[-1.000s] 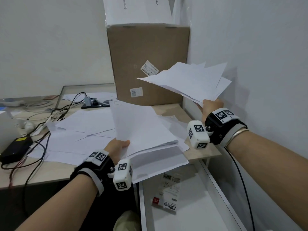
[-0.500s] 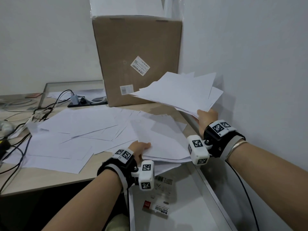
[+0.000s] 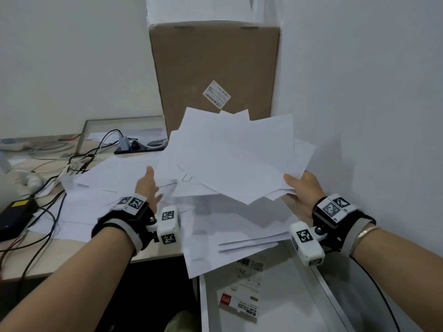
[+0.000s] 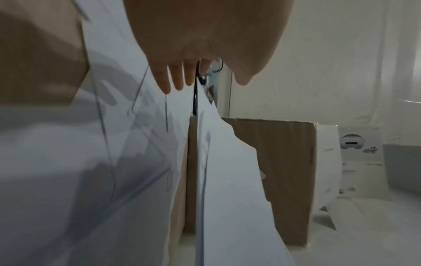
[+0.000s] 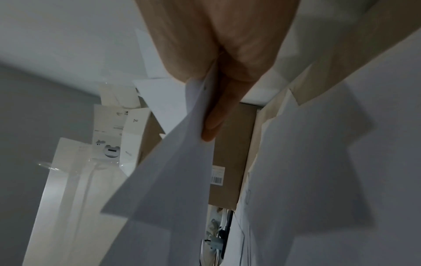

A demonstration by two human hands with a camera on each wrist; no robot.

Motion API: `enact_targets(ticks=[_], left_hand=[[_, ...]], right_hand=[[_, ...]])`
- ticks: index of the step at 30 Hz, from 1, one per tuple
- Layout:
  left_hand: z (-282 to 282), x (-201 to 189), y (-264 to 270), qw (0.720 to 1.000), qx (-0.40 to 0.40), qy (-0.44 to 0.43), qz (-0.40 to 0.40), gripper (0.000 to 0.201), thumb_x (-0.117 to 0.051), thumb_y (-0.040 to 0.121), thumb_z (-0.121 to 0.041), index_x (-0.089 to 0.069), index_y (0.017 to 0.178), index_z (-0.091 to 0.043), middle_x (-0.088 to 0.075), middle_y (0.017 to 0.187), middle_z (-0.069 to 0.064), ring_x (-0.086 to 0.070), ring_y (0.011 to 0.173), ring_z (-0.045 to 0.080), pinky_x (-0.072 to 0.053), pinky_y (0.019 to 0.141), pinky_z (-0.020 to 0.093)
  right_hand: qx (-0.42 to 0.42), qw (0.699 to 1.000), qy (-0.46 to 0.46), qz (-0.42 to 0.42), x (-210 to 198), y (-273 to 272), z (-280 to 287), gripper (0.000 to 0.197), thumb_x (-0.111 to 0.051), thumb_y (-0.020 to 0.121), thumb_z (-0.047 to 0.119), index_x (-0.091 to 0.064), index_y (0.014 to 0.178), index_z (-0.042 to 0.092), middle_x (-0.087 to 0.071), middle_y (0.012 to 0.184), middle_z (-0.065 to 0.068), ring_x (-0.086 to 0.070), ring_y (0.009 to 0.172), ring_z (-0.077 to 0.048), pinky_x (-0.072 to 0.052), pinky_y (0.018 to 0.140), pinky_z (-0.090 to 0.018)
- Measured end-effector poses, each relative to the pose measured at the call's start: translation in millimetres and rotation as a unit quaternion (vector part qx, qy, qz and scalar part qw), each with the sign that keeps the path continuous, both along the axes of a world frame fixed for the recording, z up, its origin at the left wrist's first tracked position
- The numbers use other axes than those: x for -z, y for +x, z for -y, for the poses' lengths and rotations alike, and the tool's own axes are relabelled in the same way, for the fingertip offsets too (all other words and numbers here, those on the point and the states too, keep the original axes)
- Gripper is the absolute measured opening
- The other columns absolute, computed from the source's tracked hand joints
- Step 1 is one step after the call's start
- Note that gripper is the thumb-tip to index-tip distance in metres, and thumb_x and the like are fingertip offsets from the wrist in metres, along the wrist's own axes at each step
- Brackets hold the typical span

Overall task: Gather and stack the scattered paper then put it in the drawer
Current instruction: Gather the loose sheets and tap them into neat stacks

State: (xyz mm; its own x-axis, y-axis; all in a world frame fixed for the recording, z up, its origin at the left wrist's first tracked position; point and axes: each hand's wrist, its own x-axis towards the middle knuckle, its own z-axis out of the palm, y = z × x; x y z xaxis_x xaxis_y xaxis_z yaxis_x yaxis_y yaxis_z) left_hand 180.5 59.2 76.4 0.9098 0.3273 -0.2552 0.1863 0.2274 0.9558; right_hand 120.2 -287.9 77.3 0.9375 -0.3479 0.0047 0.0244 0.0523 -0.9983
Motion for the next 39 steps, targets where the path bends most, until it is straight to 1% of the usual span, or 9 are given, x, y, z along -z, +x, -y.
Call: enact_targets(ticks=[2,7,13,18,23,26,30,34,39], left_hand=[[-16.9,0.9,8.3,0.998,-0.018,0.058,-0.007,0.047,-0.043,0.098,-0.043,-0.045,0.135,-0.014,-0.047,0.123,0.006,-0.043,0.118,0.025,-0.039,0.103,0.039],[-35.5,8.9,22.2,0.992,0.038,0.122,-0.018,0.071,-0.053,0.093,-0.045,-0.024,0.149,-0.012,-0.036,0.15,0.009,-0.039,0.134,0.032,-0.036,0.105,0.043],[-31.7,12.1,27.9,0.992,0.079,0.096,0.016,0.036,-0.054,0.095,-0.009,-0.052,0.129,0.0,-0.056,0.124,0.014,-0.057,0.103,0.026,-0.059,0.065,0.026],[-8.9,15.5,15.6,0.984,0.166,0.069,-0.016,0.024,-0.049,0.097,-0.001,-0.053,0.121,-0.002,-0.06,0.104,0.013,-0.057,0.079,0.016,-0.055,0.048,0.016],[-2.1,22.2,9.4,0.963,0.254,0.075,-0.055,0.028,-0.055,0.093,-0.001,-0.057,0.12,0.004,-0.068,0.106,0.014,-0.066,0.094,0.026,-0.059,0.073,0.027],[-5.0,21.3,7.5,0.951,0.295,0.065,-0.058,0.02,-0.057,0.088,0.006,-0.064,0.106,-0.001,-0.072,0.103,0.013,-0.073,0.081,0.023,-0.06,0.067,0.03],[-11.9,18.4,15.1,0.97,0.234,0.06,-0.029,0.034,-0.053,0.091,0.005,-0.053,0.126,0.004,-0.062,0.12,0.023,-0.063,0.102,0.038,-0.051,0.087,0.049],[-7.5,-8.8,22.4,0.977,0.201,0.022,0.068,0.043,-0.039,0.091,0.015,-0.05,0.13,0.0,-0.06,0.122,0.017,-0.061,0.102,0.032,-0.047,0.091,0.045],[-17.0,-44.2,36.4,0.974,0.168,-0.055,0.143,0.018,-0.053,0.087,-0.001,-0.054,0.101,-0.013,-0.062,0.103,0.006,-0.061,0.092,0.021,-0.054,0.075,0.033]], right_hand=[[-0.019,1.0,-0.004,-0.011,2.9,0.8,5.1,0.014,-0.053,0.095,0.006,-0.063,0.09,0.015,-0.066,0.1,-0.008,-0.063,0.079,-0.016,-0.054,0.07,-0.028],[-0.066,0.997,0.048,-0.014,3.6,-0.5,9.1,0.02,-0.051,0.096,0.006,-0.059,0.115,0.004,-0.067,0.094,-0.007,-0.068,0.07,-0.013,-0.057,0.056,-0.021],[-0.096,0.993,0.067,-0.011,3.3,4.5,10.7,0.017,-0.049,0.096,0.003,-0.061,0.109,0.005,-0.067,0.1,-0.009,-0.069,0.074,-0.014,-0.059,0.063,-0.023],[-0.08,0.994,0.074,-0.017,14.7,11.7,2.4,0.025,-0.048,0.096,0.001,-0.057,0.119,0.003,-0.066,0.104,-0.01,-0.069,0.079,-0.017,-0.059,0.062,-0.024],[-0.076,0.994,0.077,-0.034,21.7,18.5,-3.3,0.027,-0.05,0.096,0.002,-0.055,0.122,0.004,-0.066,0.104,-0.009,-0.064,0.088,-0.021,-0.059,0.067,-0.027],[-0.083,0.993,0.069,-0.037,23.3,20.7,-1.5,0.032,-0.052,0.093,-0.002,-0.055,0.125,0.001,-0.066,0.112,-0.012,-0.064,0.094,-0.026,-0.058,0.079,-0.035],[-0.056,0.994,0.09,-0.02,19.5,25.0,-0.5,0.022,-0.052,0.092,-0.005,-0.061,0.111,0.0,-0.066,0.108,-0.016,-0.064,0.094,-0.03,-0.051,0.09,-0.044],[-0.06,0.994,0.091,0.018,-7.8,33.2,0.4,0.011,-0.056,0.09,-0.001,-0.064,0.095,0.003,-0.074,0.079,-0.006,-0.071,0.074,-0.022,-0.06,0.068,-0.032],[-0.097,0.988,0.1,0.06,-37.4,38.3,12.8,0.01,-0.057,0.09,0.003,-0.065,0.095,0.0,-0.075,0.083,-0.01,-0.071,0.079,-0.025,-0.06,0.073,-0.036]])
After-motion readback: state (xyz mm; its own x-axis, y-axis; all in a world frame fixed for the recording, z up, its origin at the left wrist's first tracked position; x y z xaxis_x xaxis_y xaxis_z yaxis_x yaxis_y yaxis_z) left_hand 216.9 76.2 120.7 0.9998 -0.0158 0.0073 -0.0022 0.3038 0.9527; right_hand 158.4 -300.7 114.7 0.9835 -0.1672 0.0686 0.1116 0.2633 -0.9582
